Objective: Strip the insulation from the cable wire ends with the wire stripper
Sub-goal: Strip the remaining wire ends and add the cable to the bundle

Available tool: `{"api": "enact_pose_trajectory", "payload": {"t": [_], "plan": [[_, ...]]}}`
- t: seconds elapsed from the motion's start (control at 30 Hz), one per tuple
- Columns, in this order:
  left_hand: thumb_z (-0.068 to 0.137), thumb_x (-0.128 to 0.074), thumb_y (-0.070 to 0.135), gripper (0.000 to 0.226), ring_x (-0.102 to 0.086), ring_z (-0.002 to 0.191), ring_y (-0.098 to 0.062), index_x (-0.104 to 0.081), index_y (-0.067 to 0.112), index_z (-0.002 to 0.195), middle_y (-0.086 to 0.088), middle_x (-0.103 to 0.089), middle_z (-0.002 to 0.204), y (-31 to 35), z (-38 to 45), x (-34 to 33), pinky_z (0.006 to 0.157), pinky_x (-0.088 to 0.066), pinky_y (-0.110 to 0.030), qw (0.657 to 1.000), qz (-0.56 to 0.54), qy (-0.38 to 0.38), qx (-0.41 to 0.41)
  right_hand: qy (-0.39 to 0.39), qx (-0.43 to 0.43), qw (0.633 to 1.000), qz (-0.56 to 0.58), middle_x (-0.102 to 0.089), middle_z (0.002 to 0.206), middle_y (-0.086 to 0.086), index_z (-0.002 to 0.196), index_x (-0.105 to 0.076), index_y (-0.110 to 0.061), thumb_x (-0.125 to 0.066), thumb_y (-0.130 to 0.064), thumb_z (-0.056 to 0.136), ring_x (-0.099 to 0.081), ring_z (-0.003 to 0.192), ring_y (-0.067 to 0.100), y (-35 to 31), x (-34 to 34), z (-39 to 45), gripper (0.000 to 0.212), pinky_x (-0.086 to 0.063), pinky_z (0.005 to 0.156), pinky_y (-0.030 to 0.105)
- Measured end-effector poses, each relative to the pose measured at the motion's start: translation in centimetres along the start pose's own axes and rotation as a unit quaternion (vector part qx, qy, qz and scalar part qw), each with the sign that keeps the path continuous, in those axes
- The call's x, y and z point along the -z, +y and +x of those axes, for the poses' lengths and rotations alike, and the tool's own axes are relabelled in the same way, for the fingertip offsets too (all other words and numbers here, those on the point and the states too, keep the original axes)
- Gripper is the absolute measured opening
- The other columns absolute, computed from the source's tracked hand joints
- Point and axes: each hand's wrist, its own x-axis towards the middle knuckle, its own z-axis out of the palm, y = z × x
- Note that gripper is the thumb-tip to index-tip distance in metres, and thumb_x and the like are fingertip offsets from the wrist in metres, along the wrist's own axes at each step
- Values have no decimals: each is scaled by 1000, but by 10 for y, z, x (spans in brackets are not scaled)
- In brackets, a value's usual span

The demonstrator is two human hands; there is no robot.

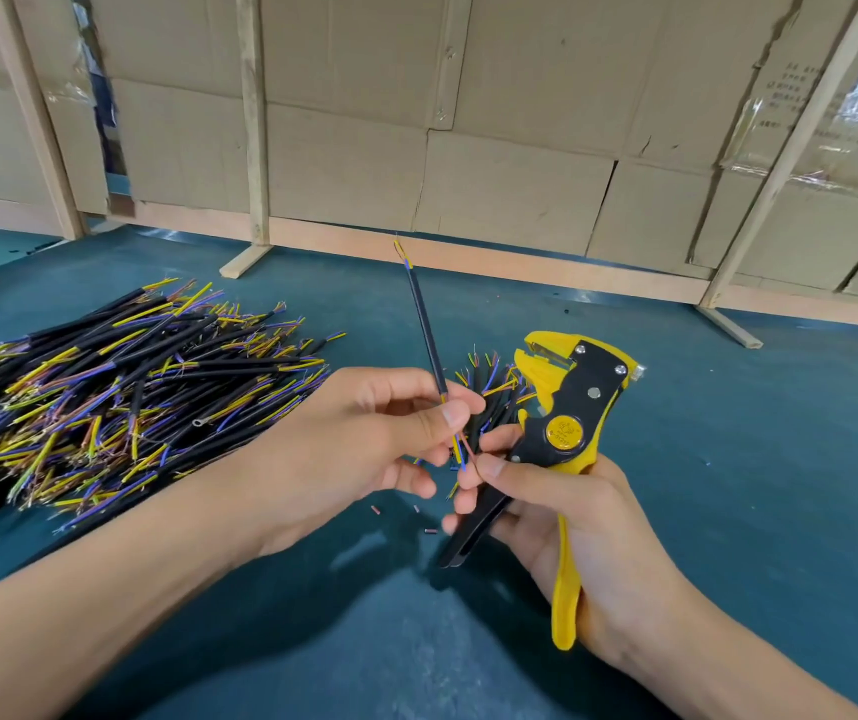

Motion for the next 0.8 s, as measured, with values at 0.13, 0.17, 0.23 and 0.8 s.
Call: {"api": "enact_pose_trajectory", "payload": {"t": [0.13,0.17,0.23,0.8], "plan": [[83,-72,24,28,-58,72,-13,-77,9,106,-2,-62,77,2,1,7,66,-54,-26,1000,10,-15,23,30,12,999,8,-63,77,26,83,-72,-5,-71,0,72,-60,62,35,0,2,3,13,-57,64,49],[83,-72,23,27,-58,71,-13,-77,9,106,-3,-62,76,2,2,10,67,-54,-26,999,14,-21,30,39,18,999,14,-63,77,26,83,-72,-5,-72,0,72,-60,62,35,0,3,4,12,-57,64,49],[83,-74,24,28,-61,71,-12,-77,7,105,-2,-64,76,3,2,14,67,-55,-26,998,19,-35,44,53,33,998,18,-63,77,25,82,-72,-6,-71,-1,74,-60,63,35,-3,5,5,10,-57,65,48],[73,-86,34,30,-53,65,-11,-80,16,96,-1,-67,80,-2,2,5,58,-47,-23,999,15,37,5,27,18,999,-21,-66,82,24,86,-70,-4,-74,-11,78,-61,66,35,-11,8,9,12,-56,68,50]]}}
